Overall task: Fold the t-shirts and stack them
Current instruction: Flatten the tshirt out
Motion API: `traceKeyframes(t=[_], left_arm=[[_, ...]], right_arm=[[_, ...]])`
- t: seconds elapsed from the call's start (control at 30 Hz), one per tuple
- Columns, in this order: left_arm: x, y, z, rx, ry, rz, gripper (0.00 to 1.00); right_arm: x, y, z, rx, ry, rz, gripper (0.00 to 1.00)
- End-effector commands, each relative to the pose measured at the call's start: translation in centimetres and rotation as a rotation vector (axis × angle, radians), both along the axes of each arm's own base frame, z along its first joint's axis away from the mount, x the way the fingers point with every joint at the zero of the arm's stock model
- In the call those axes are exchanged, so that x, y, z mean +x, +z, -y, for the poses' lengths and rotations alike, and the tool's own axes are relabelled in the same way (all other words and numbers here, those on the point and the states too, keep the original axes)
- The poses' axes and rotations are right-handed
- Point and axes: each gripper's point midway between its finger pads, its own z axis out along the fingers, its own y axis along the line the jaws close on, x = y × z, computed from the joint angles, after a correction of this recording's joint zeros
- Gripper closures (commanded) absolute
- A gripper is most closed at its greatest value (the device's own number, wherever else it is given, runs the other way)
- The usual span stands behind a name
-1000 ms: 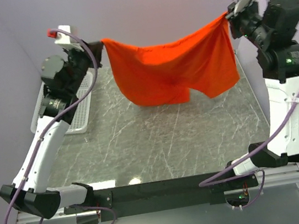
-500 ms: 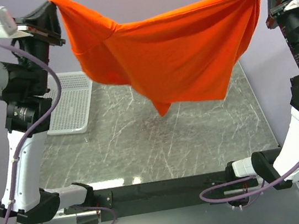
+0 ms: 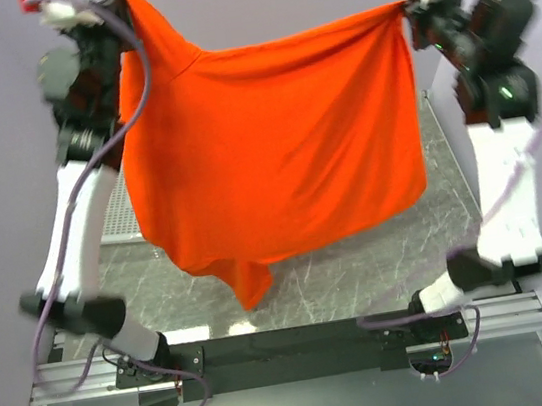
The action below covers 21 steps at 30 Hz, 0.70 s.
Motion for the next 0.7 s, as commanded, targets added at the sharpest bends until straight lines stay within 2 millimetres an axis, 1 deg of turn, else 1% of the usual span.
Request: traceKeyframes(t=[0.0,0.03,0.07,0.1,0.13,0.17,0.2,0.23,0.27,0.3,0.33,0.37,0.4,0.43,0.47,0.5,0.53,0.57,0.6,0.63,0.67], left_arm=[[6.2,-2.1,-0.5,-0.081,-0.026,-0.043,0.99],[7.0,-1.5,-1.3,-0.104,-0.026,-0.03,0.99],[5.7,2.0,-1.3,-0.153,-0.066,0.044,0.99],[7.3,1.6,-1.1,-0.167,-0.078,0.037,0.99],[6.7,3.1,-0.9,-0.179,-0.099,0.076,0.99],[4.8,6.0,-1.0,-0.203,-0.127,0.153,0.99],[4.0,6.9,-0.9,-0.21,-0.146,0.182,0.99],[2.7,8.3,-1.1,-0.219,-0.155,0.224,0.99],[1.9,8.8,-1.0,-0.214,-0.168,0.234,0.99],[-0.4,10.2,-1.1,-0.203,-0.188,0.266,0.99],[-1.7,10.8,-1.1,-0.197,-0.198,0.287,0.99],[-1.2,9.5,-0.7,-0.184,-0.206,0.254,0.99],[-4.7,10.9,-0.9,-0.168,-0.226,0.296,0.99],[-5.5,10.8,-0.8,-0.155,-0.233,0.294,0.99],[-4.8,8.9,-0.5,-0.136,-0.233,0.24,0.99],[-7.9,9.8,-0.7,-0.11,-0.248,0.269,0.99],[-8.6,9.2,-0.4,-0.094,-0.258,0.254,0.99],[-7.5,6.5,0.0,-0.075,-0.267,0.18,0.99],[-10.3,6.6,0.0,-0.058,-0.287,0.195,0.99],[-10.7,5.2,0.5,-0.037,-0.314,0.168,0.99],[-9.0,0.8,1.1,-0.028,-0.325,0.064,0.99]], right_arm=[[5.0,-1.0,0.3,0.032,-0.019,-0.012,1.0],[7.3,-2.0,0.8,0.04,-0.051,-0.037,1.0],[6.8,0.8,1.2,0.049,-0.069,0.033,1.0],[8.0,0.9,1.6,0.064,-0.098,0.04,1.0],[7.5,2.2,1.9,0.071,-0.109,0.076,1.0],[6.4,4.4,2.0,0.077,-0.114,0.14,1.0],[5.9,5.1,2.1,0.081,-0.119,0.163,1.0],[4.8,5.4,2.1,0.084,-0.118,0.172,1.0],[3.7,6.6,2.3,0.087,-0.117,0.222,1.0],[2.8,6.9,2.1,0.094,-0.106,0.233,1.0],[1.1,7.2,2.0,0.096,-0.097,0.242,1.0],[0.4,7.0,2.9,0.091,-0.101,0.234,1.0],[-0.3,6.7,2.9,0.103,-0.09,0.22,1.0],[-1.4,6.2,2.9,0.101,-0.082,0.203,1.0],[-2.1,5.2,2.2,0.085,-0.034,0.172,1.0],[-2.7,4.3,2.6,0.049,-0.035,0.153,1.0],[-5.0,4.3,2.2,0.017,-0.013,0.163,1.0],[-3.9,0.2,2.1,-0.005,0.004,0.066,1.0],[-4.4,-1.4,1.7,-0.066,0.036,0.048,1.0],[-4.9,-5.5,1.5,-0.094,0.052,-0.023,1.0],[-5.3,-7.7,1.4,-0.127,0.064,-0.055,1.0]])
